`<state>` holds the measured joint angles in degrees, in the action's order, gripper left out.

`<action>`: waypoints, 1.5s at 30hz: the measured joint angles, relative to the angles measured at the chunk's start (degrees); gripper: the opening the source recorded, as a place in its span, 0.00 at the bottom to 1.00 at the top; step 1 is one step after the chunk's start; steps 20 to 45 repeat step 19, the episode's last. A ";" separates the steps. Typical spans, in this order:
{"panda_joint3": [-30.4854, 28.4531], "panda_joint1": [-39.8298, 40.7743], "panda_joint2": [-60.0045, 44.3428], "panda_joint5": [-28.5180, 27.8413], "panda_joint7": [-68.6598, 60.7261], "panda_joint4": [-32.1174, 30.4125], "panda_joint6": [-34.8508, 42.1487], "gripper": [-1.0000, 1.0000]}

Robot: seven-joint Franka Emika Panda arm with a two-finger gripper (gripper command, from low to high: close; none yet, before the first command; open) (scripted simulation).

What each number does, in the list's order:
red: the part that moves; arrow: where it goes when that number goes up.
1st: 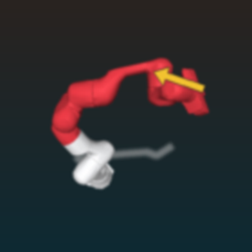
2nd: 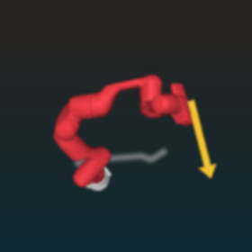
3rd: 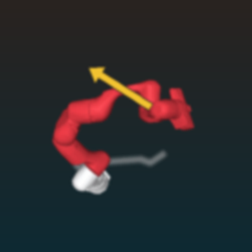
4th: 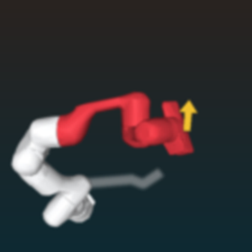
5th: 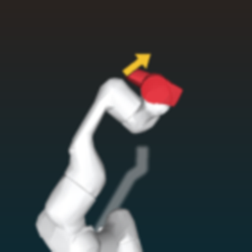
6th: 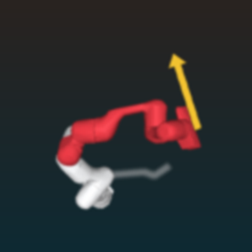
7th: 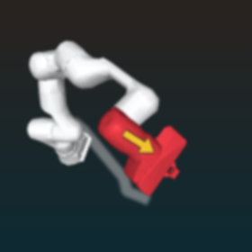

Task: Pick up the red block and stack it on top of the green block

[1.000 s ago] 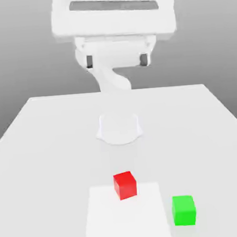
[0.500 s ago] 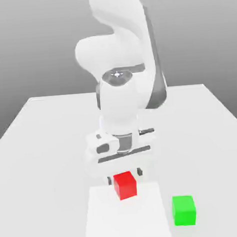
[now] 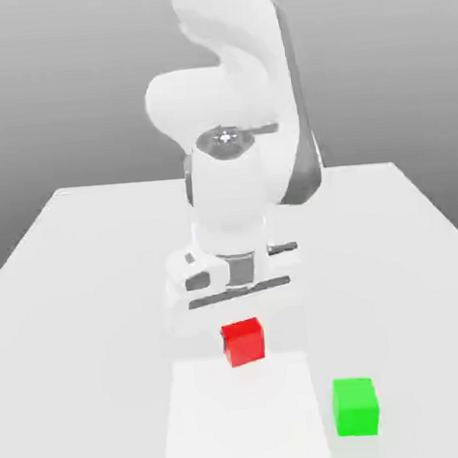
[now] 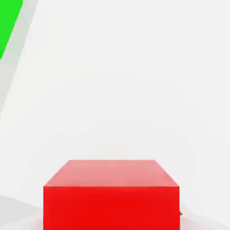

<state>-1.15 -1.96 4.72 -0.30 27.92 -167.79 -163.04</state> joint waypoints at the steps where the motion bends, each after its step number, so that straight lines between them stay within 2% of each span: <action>1: 0.62 -0.64 0.21 0.29 0.81 1.19 1.40 0.00; 10: 6.90 -10.76 -6.83 0.02 14.56 18.53 11.70 0.00; 15: 5.47 -12.16 -16.16 -1.95 17.26 20.57 4.44 0.00; 16: 5.29 -12.29 -17.39 -2.28 17.53 20.65 3.28 1.00; 45: 5.29 -12.29 -17.39 -2.28 17.53 20.65 3.28 1.00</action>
